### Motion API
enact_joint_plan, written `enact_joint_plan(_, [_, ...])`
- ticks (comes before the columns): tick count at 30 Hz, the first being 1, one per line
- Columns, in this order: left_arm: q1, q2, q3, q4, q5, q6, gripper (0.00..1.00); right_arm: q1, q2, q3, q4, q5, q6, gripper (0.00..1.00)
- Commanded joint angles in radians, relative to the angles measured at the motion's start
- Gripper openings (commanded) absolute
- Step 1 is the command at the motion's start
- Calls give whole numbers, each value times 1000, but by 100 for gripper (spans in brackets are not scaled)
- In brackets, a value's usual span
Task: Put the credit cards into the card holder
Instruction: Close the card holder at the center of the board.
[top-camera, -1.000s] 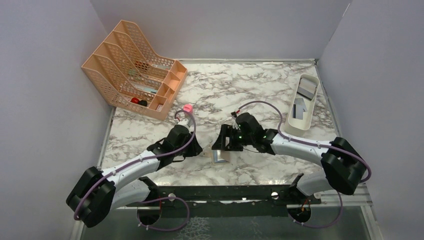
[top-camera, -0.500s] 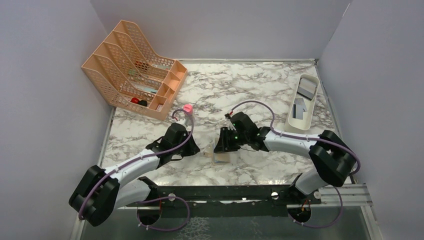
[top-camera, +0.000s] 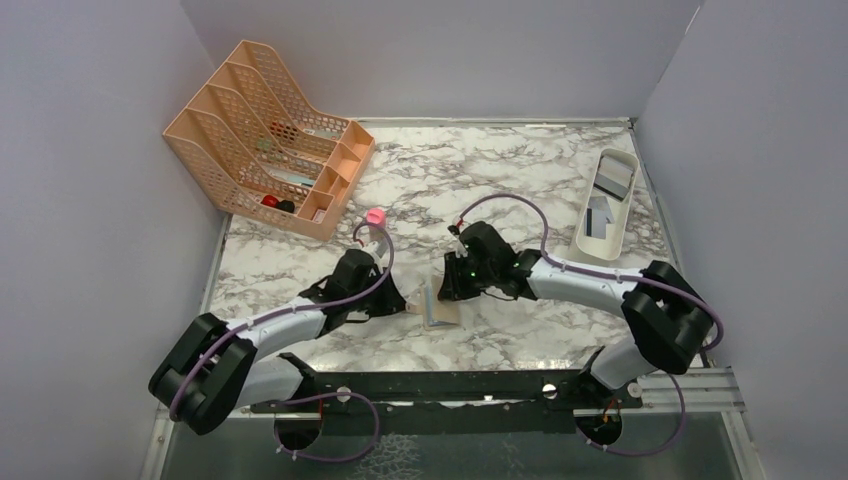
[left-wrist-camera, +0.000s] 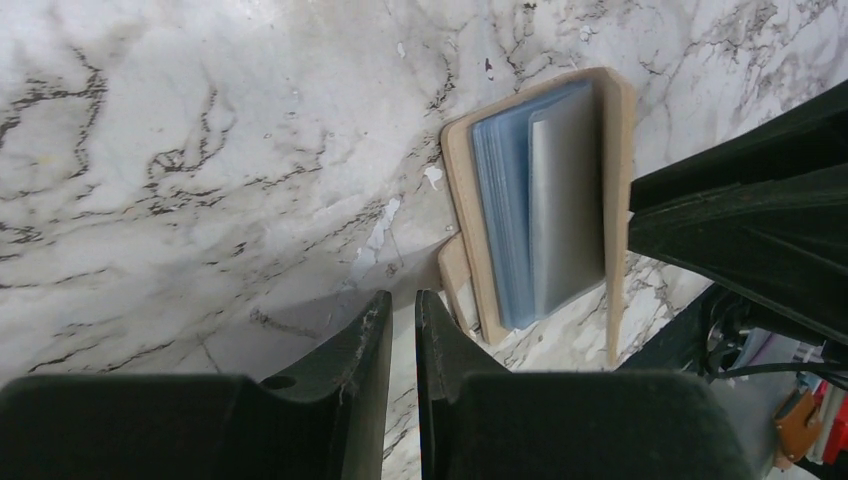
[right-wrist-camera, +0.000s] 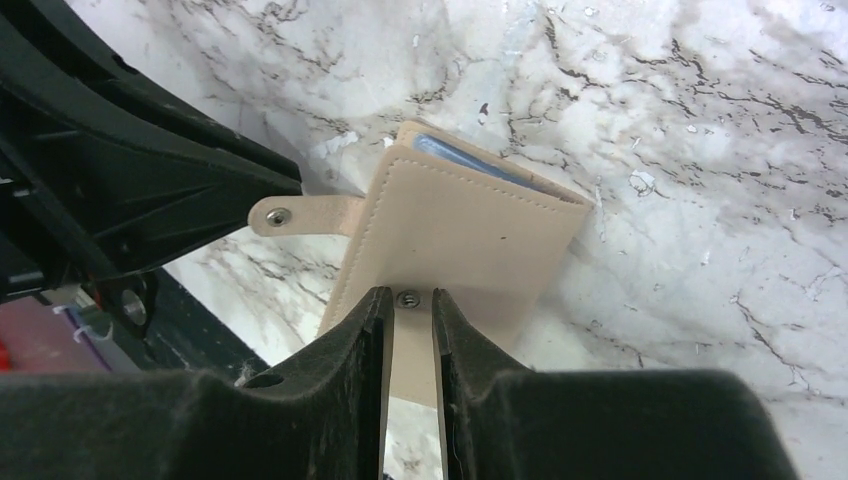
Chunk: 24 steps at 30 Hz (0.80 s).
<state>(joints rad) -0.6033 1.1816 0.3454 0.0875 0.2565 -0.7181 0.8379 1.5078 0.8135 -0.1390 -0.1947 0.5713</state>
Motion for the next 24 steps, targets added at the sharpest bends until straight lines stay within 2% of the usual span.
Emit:
enact_joint_plan(1, [5, 35, -16, 101, 63, -21, 18, 6, 54, 13, 17, 11, -32, 25])
enact_joint_plan(10, [3, 57, -21, 151, 97, -47, 18, 6, 142, -10, 61, -35, -11, 25])
enact_joint_plan(24, [3, 35, -30, 190, 130, -79, 18, 7, 148, -8, 47, -21, -13, 25])
